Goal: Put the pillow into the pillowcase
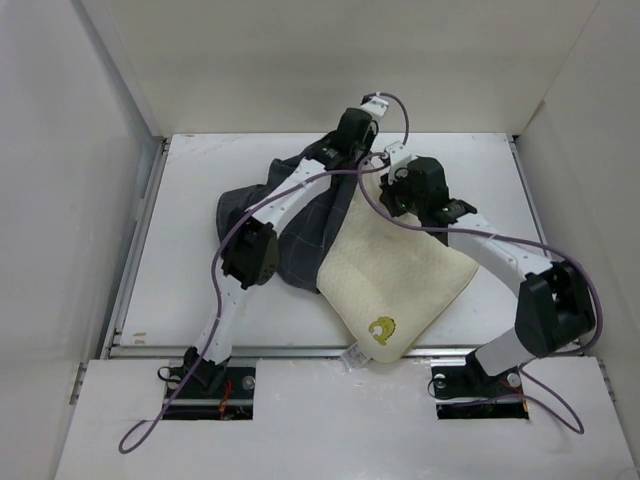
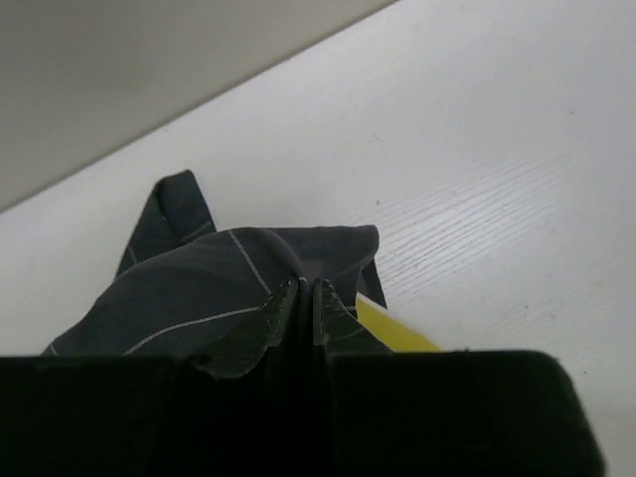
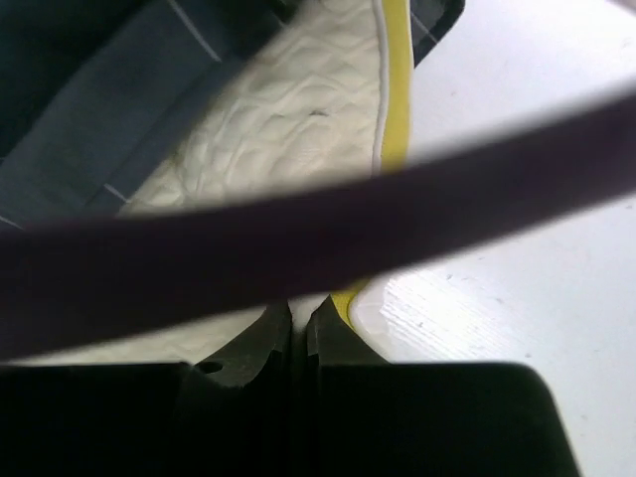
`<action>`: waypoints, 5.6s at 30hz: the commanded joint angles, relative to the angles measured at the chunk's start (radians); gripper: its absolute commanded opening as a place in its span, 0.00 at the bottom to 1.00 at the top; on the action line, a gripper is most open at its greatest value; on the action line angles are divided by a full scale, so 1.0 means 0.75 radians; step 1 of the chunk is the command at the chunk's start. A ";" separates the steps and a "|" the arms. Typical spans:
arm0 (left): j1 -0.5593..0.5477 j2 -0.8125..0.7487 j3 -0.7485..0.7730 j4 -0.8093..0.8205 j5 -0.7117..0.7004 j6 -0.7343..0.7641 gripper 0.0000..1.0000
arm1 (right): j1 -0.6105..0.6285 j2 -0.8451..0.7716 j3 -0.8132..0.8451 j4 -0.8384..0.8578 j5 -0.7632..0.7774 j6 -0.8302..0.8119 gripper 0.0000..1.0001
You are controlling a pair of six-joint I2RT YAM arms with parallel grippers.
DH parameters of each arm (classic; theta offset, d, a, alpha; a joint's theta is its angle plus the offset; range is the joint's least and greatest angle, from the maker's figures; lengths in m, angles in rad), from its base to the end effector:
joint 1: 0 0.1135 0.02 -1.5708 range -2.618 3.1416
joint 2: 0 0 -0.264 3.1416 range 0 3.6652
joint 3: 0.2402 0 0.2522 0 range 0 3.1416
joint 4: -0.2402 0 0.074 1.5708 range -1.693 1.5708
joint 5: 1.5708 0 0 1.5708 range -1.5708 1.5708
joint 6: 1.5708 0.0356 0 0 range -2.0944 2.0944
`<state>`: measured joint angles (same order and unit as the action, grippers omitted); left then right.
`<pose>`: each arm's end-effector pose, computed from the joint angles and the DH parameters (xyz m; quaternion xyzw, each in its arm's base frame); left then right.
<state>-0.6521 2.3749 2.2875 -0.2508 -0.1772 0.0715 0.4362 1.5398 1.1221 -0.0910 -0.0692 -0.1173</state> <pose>0.4507 -0.3362 0.2989 0.2399 0.7783 -0.0956 0.5723 0.3214 0.1525 0.2795 -0.2523 0.8242 0.1098 0.4950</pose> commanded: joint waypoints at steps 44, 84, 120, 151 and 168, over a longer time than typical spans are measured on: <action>-0.231 -0.393 -0.080 -0.075 -0.476 0.150 0.97 | -0.007 -0.527 -0.218 0.516 -0.174 -0.013 0.00; -0.507 -0.589 -0.275 -0.164 0.123 0.130 0.00 | 0.048 -0.505 -0.436 1.137 0.084 0.460 0.00; -0.255 -0.430 -0.047 -0.228 0.665 -0.147 0.00 | 0.001 -0.393 -0.613 1.592 -0.146 0.700 0.00; -0.143 -1.166 -1.100 -0.038 -0.005 -0.541 1.00 | -0.187 -0.292 -0.347 0.449 0.162 0.537 1.00; -0.071 -1.559 -1.992 0.085 -0.163 -1.020 1.00 | 0.398 0.251 0.043 -0.177 -0.010 0.150 1.00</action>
<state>-0.7113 1.2785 0.8200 -0.2733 -0.2676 -0.6411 0.7464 1.6299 1.0767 -0.1959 -0.0486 0.0471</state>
